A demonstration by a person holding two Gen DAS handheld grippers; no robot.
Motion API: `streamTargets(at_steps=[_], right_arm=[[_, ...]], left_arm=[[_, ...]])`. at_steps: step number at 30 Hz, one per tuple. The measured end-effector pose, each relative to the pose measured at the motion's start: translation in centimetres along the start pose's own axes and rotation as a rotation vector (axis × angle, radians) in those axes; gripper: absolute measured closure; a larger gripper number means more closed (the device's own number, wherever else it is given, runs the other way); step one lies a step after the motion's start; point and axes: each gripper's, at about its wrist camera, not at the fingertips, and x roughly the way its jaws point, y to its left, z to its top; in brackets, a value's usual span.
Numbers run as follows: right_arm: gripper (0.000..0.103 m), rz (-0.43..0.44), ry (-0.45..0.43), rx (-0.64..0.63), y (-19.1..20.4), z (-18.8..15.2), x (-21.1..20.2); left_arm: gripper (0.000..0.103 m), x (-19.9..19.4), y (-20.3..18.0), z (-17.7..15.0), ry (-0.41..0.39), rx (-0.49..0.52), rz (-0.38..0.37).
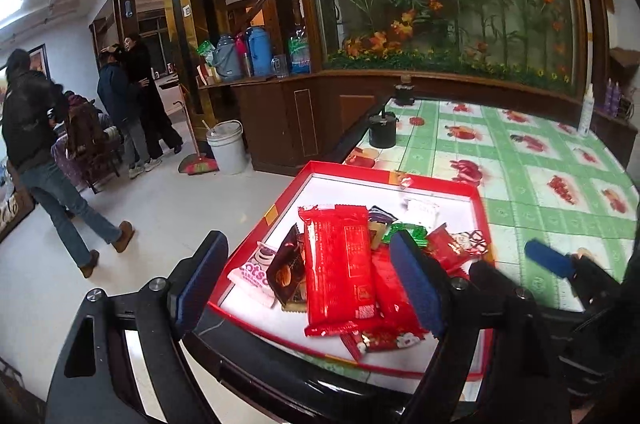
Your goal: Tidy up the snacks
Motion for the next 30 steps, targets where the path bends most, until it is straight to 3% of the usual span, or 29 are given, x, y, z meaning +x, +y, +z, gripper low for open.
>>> streamTargets(at_steps=[12, 17, 22, 26, 30], right_arm=[[0.017, -0.033, -0.013, 0.032, 0.2, -2.6, -5.1], [0.017, -0.060, -0.097, 0.009, 2.3, -2.1, -9.9], [0.016, -0.076, -0.183, -0.022, 5.3, -2.1, -15.2], [0.015, -0.093, -0.223, -0.077, 6.8, -2.3, -17.3], [0.015, -0.097, -0.245, -0.116, 7.2, -1.8, -17.4]], left_arm=[[0.018, -4.8, 0.0, -0.9, -0.042, -0.009, -0.042], [0.018, -8.2, 0.4, -1.2, -0.083, -0.007, -0.077], [0.002, -10.4, 1.5, -2.0, -0.114, -0.022, -0.089], [0.000, -10.9, 2.0, -2.3, -0.157, -0.053, -0.102], [0.000, -9.7, 1.6, -1.9, -0.144, -0.056, -0.088]])
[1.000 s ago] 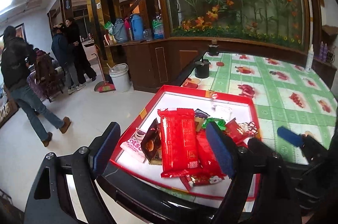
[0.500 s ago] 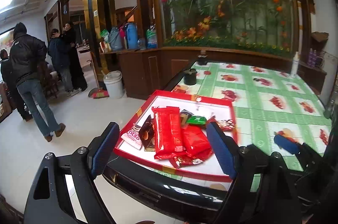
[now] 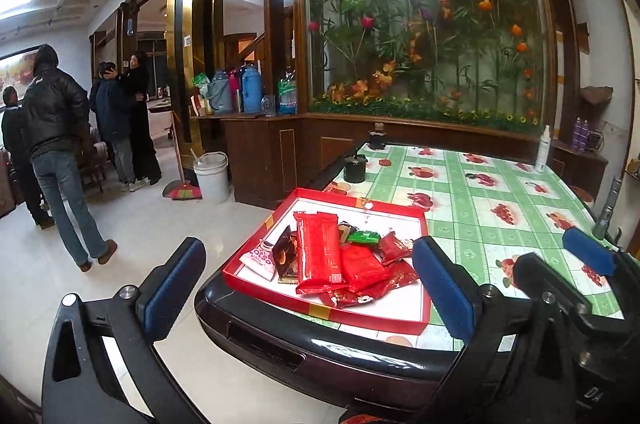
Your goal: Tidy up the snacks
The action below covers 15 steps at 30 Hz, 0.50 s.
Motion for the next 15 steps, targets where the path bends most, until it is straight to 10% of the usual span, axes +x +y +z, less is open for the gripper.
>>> streamTargets(at_steps=[15], right_arm=[[0.015, -0.040, -0.006, 0.046, 0.0, 0.3, 1.2]], left_arm=[[0.000, 0.0, 1.5, -1.0, 0.005, -0.022, -0.014]])
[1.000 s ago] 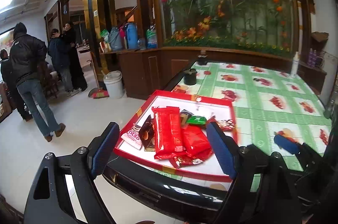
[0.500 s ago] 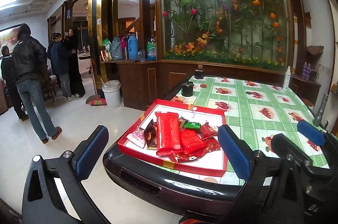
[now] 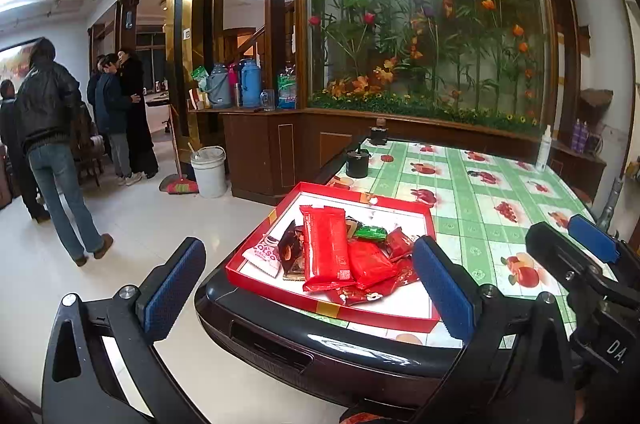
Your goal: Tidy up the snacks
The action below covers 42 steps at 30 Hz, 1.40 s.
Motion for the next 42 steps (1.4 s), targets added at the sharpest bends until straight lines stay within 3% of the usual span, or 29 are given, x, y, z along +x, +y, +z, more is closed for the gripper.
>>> streamTargets(at_steps=[42], right_arm=[[0.015, -0.002, 0.085, -0.045, 5.1, -0.6, 4.6]], left_arm=[[0.000, 2.5, 5.7, -2.2, 0.068, -0.054, -0.046]])
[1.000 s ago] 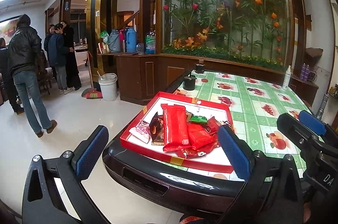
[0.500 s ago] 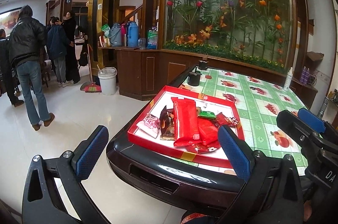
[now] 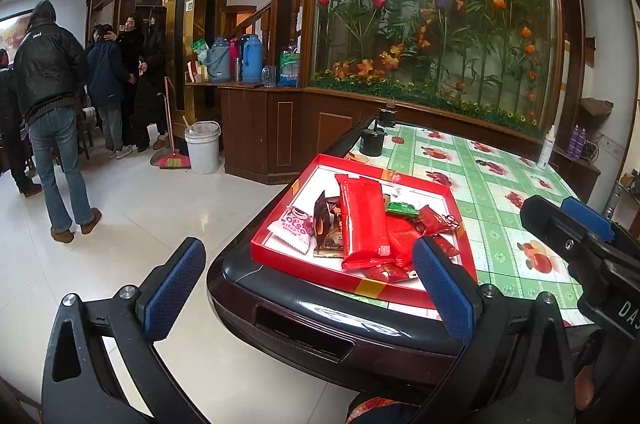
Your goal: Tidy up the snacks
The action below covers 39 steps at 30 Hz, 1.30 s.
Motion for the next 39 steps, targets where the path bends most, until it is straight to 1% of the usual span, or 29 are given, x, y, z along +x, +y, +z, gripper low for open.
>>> streamTargets(at_steps=[11, 18, 24, 31, 39], right_arm=[[0.015, 0.003, 0.002, -0.008, 0.4, -0.1, 0.7], [0.015, 0.019, 0.012, 0.033, -0.2, -0.3, 2.2], [0.015, 0.015, 0.027, 0.057, -1.1, -0.5, 3.6], [0.015, -0.007, 0.033, 0.083, -2.4, 0.2, 4.9], [0.015, -0.017, 0.058, 0.073, -2.2, 0.6, 6.8]], left_arm=[[0.000, 0.3, 0.3, -0.1, 0.006, 0.011, 0.004], [0.000, 0.7, -0.1, 0.0, 0.014, 0.050, 0.012], [0.000, 1.8, -0.7, 0.1, 0.038, 0.059, 0.007], [0.000, 2.8, -0.9, 0.5, 0.053, 0.067, -0.006], [0.000, 4.5, -0.6, 0.9, 0.072, 0.068, -0.027]])
